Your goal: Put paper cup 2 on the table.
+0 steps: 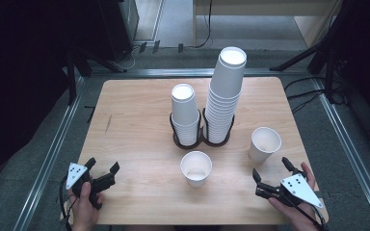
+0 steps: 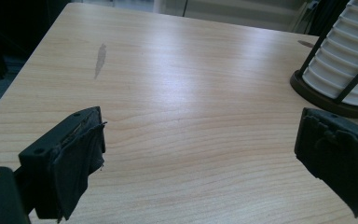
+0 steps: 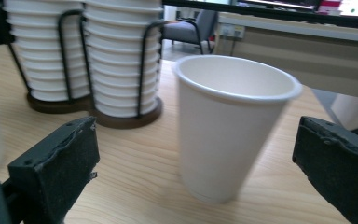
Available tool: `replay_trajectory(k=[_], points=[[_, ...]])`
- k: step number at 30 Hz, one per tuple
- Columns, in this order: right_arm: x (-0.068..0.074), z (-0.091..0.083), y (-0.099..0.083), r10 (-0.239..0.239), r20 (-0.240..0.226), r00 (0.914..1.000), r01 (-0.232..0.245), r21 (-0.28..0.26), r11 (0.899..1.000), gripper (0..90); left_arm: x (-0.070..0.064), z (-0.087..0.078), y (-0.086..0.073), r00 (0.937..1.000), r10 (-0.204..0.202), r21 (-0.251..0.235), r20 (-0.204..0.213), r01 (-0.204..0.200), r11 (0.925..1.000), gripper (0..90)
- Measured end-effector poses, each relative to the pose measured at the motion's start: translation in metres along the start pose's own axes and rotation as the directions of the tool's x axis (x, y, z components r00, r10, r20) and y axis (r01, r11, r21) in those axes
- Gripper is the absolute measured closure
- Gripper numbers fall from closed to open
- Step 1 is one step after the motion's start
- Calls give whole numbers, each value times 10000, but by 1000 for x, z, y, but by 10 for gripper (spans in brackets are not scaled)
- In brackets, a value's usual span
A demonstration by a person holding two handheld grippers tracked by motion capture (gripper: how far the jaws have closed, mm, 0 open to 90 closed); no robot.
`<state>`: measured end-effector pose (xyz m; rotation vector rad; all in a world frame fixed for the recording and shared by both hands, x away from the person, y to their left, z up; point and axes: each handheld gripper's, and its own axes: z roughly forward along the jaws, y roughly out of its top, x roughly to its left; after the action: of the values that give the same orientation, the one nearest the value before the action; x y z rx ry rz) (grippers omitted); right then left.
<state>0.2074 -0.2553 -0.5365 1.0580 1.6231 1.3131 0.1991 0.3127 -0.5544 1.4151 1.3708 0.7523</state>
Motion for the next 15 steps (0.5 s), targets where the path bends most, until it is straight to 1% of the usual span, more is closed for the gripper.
replay_trajectory(k=[5,8,10,13,14,15], points=[[-21,-5,-5,393,420,9983,-397,86,9992,6,0,0,0,10000,18,9,0,-18,10000,19],[-34,-6,-8,536,863,9948,-551,147,9984,6,-1,0,0,10000,34,26,-7,-34,10000,19],[-41,-6,-11,651,1168,9910,-681,221,9974,6,-1,0,0,10000,59,39,-7,-59,10000,19],[-50,-5,-15,630,1645,9844,-702,383,9968,6,-1,0,0,10000,67,43,-8,-67,10000,19],[-53,-5,-16,659,1840,9807,-758,472,9960,6,-1,0,0,10000,65,45,-9,-64,10000,19],[-56,-4,-17,747,2134,9741,-901,631,9939,6,-1,0,0,10000,63,41,-7,-63,10000,19]])
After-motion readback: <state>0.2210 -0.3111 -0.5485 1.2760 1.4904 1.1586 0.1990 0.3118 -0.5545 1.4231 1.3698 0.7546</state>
